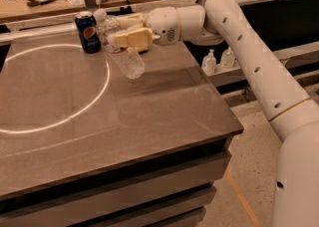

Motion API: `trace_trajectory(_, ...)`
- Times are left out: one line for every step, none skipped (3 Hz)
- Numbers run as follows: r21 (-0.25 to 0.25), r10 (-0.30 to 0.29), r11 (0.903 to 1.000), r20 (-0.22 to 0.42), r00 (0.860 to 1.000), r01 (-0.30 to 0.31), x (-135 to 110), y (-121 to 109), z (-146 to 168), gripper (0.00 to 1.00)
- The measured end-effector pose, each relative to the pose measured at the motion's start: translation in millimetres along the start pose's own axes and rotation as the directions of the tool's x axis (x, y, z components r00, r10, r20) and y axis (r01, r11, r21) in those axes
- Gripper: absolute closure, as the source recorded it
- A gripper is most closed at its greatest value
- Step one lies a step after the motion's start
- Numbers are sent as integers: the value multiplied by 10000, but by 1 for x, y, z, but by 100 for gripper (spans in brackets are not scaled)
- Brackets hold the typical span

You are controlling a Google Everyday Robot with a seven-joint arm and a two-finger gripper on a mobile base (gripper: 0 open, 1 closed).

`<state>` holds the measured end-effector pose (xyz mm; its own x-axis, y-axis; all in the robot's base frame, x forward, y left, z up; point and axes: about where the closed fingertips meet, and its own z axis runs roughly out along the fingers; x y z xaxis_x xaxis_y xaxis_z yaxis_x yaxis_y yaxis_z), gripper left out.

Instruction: Place water bottle upright

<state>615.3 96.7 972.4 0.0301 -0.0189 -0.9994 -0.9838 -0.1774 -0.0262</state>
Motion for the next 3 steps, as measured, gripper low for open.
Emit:
trace_trajectory(78, 138, 9999, 342, 9993, -141, 6, 0, -6, 100)
trace_trajectory(128, 223, 9997, 582, 9981, -231, 10, -1, -10, 100)
trace_trajectory(136, 272, 9995, 822, 9962, -284, 12, -1, -12, 100)
